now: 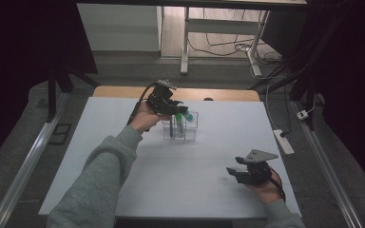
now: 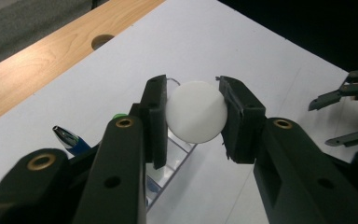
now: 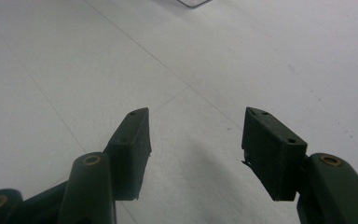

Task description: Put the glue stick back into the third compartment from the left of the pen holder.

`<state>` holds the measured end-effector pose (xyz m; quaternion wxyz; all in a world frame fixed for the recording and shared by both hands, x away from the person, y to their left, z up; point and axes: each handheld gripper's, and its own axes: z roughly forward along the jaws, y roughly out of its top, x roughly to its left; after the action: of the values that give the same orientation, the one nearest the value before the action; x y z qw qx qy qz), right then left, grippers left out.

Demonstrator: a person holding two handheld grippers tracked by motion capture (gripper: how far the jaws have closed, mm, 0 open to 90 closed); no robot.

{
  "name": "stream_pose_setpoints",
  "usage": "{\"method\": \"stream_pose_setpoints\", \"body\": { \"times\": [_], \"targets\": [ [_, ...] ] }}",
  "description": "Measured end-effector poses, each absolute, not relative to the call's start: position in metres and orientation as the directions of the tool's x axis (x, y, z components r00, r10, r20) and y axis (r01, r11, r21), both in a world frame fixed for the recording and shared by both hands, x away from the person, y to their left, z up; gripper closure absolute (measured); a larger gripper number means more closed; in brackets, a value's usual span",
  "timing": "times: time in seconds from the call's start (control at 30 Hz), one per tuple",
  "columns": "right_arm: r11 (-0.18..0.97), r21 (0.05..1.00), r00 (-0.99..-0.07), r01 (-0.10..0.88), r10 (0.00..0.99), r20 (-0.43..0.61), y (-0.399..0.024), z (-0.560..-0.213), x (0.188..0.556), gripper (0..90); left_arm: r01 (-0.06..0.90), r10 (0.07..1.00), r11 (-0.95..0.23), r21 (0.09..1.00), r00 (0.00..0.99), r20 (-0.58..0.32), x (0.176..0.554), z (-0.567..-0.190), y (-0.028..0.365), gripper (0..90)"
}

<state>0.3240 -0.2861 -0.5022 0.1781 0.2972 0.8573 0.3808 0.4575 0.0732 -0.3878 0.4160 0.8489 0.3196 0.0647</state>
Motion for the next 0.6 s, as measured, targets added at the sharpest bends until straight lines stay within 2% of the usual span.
{"method": "stream_pose_setpoints", "body": {
  "times": [0.33,0.37,0.43,0.5,0.6],
  "targets": [
    [0.535,0.753,-0.759,0.384,0.647,-0.073,-0.288,-0.505,0.326,41.8,0.501,0.595,-0.456,0.735,0.786,-0.168,0.467,-0.400,0.064,63.5],
    [0.535,0.753,-0.760,0.384,0.646,-0.072,-0.288,-0.505,0.326,41.9,0.497,0.597,-0.445,0.745,0.785,-0.166,0.468,-0.401,0.063,60.9],
    [0.536,0.753,-0.761,0.383,0.645,-0.072,-0.288,-0.505,0.326,41.9,0.492,0.599,-0.429,0.757,0.782,-0.169,0.467,-0.401,0.062,46.6],
    [0.538,0.751,-0.761,0.383,0.644,-0.074,-0.288,-0.505,0.325,41.9,0.479,0.585,-0.424,0.768,0.793,-0.172,0.465,-0.401,0.063,42.4],
    [0.537,0.751,-0.761,0.384,0.645,-0.072,-0.288,-0.505,0.325,41.8,0.464,0.574,-0.422,0.779,0.802,-0.167,0.461,-0.401,0.066,41.1]
  ]
}}
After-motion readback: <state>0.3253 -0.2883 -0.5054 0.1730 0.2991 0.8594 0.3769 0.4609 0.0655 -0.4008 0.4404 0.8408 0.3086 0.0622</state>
